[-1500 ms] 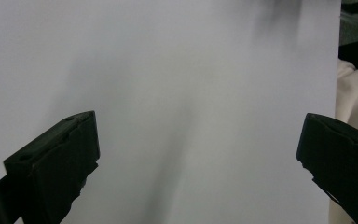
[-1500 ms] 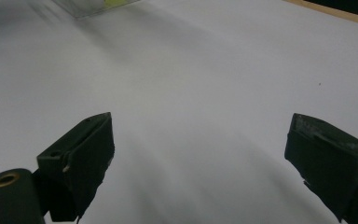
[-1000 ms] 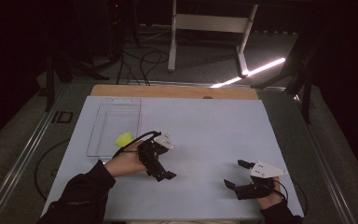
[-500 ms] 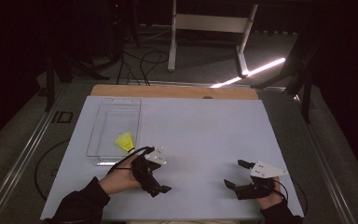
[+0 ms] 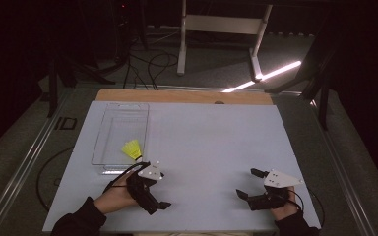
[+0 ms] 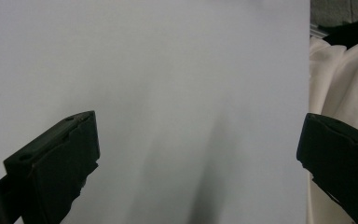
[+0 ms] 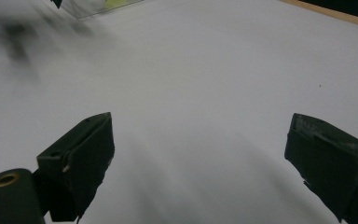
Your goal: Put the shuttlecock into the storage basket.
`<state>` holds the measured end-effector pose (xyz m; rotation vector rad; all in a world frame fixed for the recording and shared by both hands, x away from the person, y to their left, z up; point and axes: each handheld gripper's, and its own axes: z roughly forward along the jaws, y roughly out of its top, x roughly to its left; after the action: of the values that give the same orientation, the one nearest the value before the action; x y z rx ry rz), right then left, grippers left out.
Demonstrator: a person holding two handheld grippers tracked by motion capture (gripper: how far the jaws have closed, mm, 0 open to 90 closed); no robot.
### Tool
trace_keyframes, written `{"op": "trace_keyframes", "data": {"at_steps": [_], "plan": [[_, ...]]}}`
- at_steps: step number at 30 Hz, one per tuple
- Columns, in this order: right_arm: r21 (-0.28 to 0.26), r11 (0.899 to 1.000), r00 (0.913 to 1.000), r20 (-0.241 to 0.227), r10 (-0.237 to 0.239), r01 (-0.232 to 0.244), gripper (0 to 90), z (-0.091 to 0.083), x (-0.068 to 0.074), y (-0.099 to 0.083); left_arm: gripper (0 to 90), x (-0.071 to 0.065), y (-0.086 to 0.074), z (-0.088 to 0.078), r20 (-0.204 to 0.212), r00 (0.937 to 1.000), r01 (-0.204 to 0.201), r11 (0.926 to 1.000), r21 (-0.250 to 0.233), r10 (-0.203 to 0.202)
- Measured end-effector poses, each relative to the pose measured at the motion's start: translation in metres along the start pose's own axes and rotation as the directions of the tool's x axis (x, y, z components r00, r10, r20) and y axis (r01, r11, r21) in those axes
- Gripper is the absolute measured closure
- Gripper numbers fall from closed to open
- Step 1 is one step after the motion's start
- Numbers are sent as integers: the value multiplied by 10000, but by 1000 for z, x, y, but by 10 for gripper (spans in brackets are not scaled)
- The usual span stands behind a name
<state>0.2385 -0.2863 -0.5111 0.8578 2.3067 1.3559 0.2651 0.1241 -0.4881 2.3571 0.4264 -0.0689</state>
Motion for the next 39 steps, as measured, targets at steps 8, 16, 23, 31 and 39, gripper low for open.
{"op": "trace_keyframes", "data": {"at_steps": [8, 16, 23, 31, 39], "plan": [[-1, 10000, 10000, -9, 3, -3, 83, 0, 0, 0, 0, 0, -24, -9, -168, 9987, 474, 9976, -505, -483], [33, 10000, 10000, 5, 32, -32, 83, 0, 0, 0, 1, 0, -44, -15, -723, 9937, 788, 9930, -877, -852], [50, 10000, 10000, 0, 22, -22, 83, 0, 0, 0, 1, -1, -56, -20, -900, 9880, 1127, 9846, -1334, -1253], [53, 10000, 10000, -9, 65, -65, 83, 0, 0, -1, 1, -2, -66, -22, -1190, 9815, 1247, 9722, -1983, -1501], [51, 9999, 9999, -37, 93, -93, 83, -1, -1, -1, 1, -1, -71, -19, -1240, 9778, 1371, 9631, -2317, -1690]]}}
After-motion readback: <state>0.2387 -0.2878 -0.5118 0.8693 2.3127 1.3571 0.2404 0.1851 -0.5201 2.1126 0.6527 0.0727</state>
